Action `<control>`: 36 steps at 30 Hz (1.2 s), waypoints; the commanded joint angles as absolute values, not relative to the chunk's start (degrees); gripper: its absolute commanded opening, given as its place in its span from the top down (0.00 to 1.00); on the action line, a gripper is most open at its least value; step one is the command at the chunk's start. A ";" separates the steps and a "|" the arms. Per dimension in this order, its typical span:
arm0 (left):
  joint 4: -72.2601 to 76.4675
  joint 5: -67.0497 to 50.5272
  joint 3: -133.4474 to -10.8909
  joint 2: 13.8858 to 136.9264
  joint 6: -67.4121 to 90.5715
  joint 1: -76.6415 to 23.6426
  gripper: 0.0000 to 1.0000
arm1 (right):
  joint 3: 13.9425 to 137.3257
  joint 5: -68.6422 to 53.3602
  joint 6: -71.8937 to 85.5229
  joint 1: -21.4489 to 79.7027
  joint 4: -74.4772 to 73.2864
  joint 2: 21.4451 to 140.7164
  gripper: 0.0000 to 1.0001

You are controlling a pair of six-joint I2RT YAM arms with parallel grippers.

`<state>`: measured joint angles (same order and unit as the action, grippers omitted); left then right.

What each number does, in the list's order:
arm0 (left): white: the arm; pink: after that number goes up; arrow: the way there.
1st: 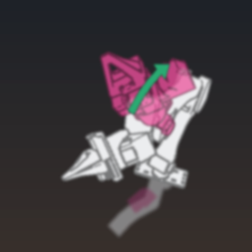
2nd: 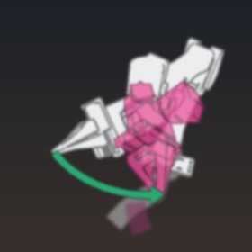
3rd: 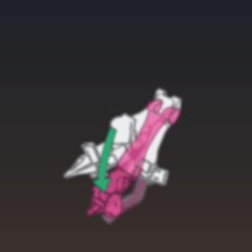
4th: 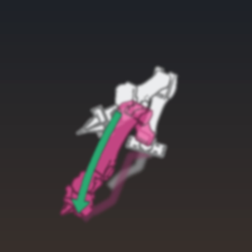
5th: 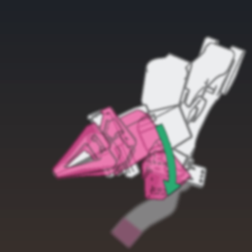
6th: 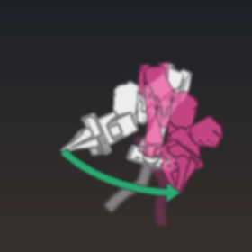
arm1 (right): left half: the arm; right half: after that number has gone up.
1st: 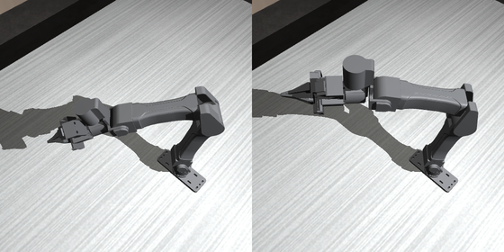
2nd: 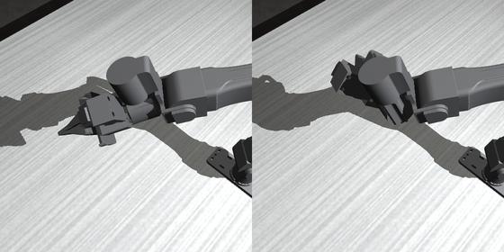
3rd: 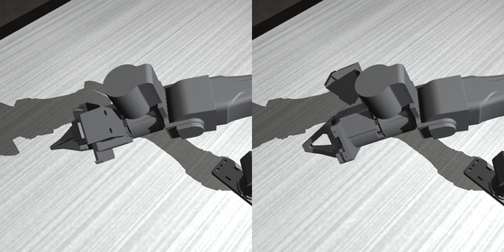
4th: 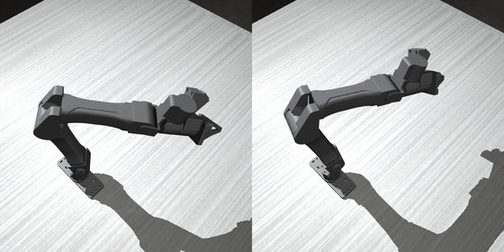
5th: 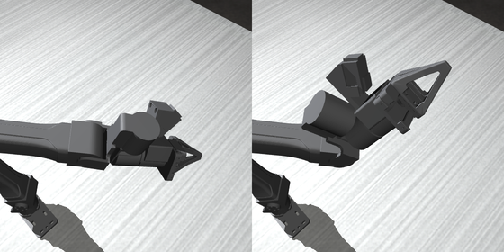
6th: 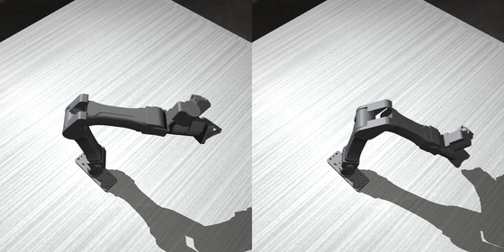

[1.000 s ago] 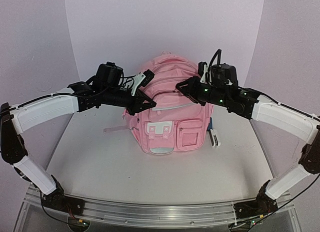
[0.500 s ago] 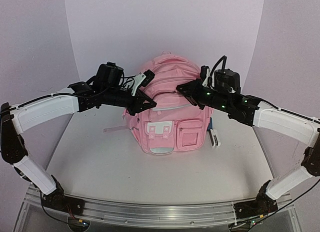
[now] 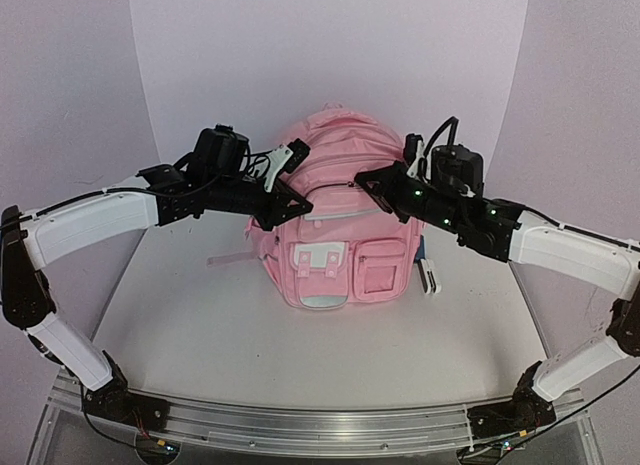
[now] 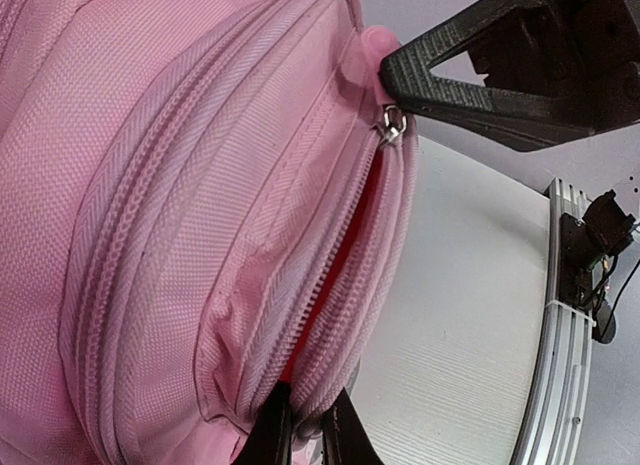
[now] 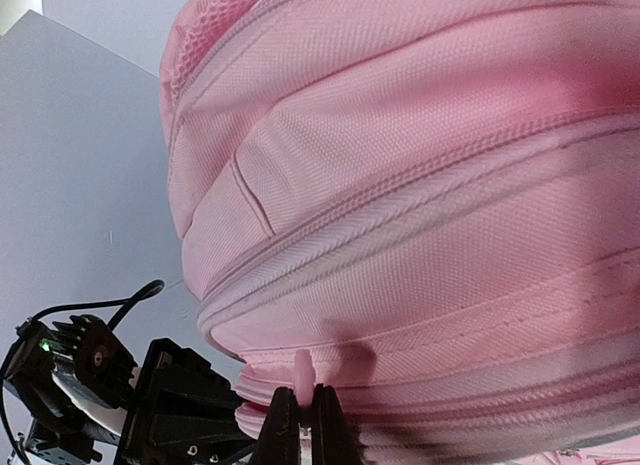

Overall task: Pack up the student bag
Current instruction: Unzip the student bag at the center of the board.

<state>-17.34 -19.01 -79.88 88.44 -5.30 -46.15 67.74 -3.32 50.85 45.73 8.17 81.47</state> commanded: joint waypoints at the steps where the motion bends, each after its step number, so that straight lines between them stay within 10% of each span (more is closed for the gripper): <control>1: -20.54 -12.11 -77.84 87.86 -3.36 -46.42 1.00 | 65.70 9.36 46.83 45.71 4.74 75.75 1.00; 30: -21.49 -12.17 -71.73 78.53 1.94 -38.91 1.00 | 45.57 2.09 52.19 35.28 7.21 69.93 1.00; 36: -21.50 -18.41 -72.22 77.93 1.85 -38.73 1.00 | 51.15 8.01 45.28 33.28 -3.16 65.64 0.46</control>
